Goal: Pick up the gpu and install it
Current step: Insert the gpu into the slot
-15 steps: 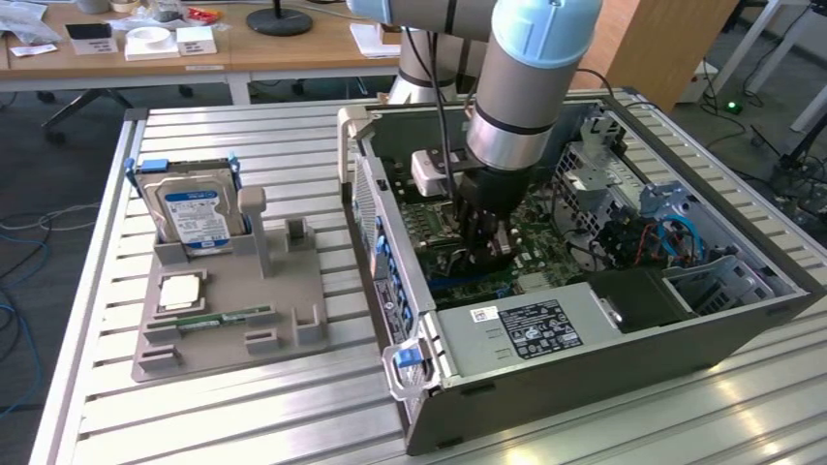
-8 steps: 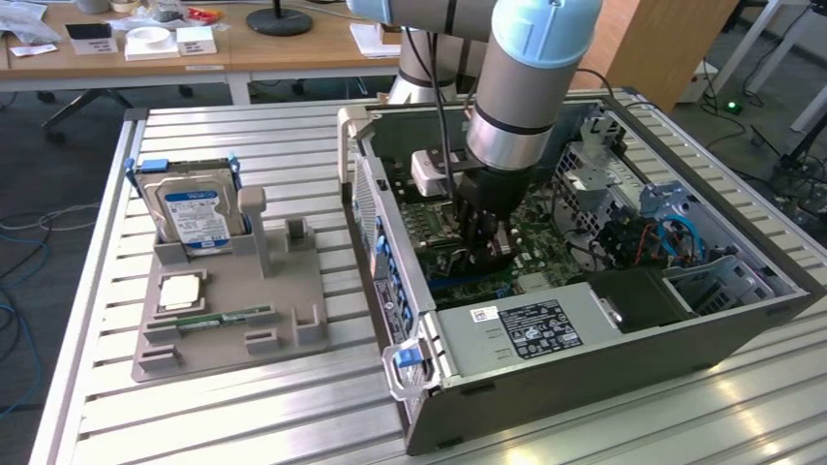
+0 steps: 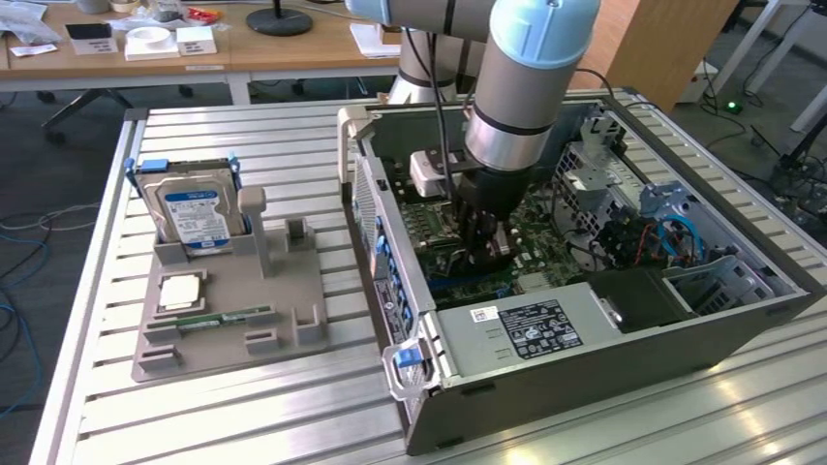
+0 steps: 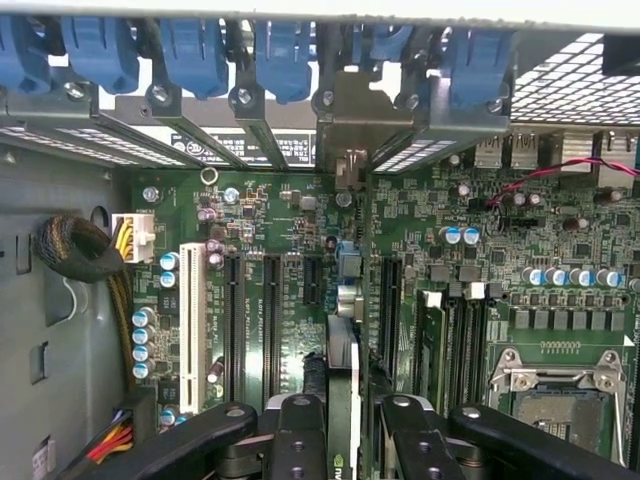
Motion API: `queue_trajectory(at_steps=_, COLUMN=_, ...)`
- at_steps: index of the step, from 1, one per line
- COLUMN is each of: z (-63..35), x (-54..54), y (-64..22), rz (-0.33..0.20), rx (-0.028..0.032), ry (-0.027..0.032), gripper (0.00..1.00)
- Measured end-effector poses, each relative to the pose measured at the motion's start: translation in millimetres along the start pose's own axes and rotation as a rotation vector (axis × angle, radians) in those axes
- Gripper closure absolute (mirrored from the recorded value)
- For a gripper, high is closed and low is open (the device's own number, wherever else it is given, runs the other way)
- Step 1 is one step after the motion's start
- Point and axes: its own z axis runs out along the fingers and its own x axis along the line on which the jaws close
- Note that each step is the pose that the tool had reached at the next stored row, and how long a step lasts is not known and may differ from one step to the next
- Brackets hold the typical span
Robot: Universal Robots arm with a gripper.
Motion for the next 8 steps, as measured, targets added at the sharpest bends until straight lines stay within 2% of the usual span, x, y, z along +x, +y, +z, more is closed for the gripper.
queue_trajectory(at_steps=8, z=1.4, x=0.0, y=0.3, rz=0.0, rx=0.0004, ry=-0.0005, gripper=0.74)
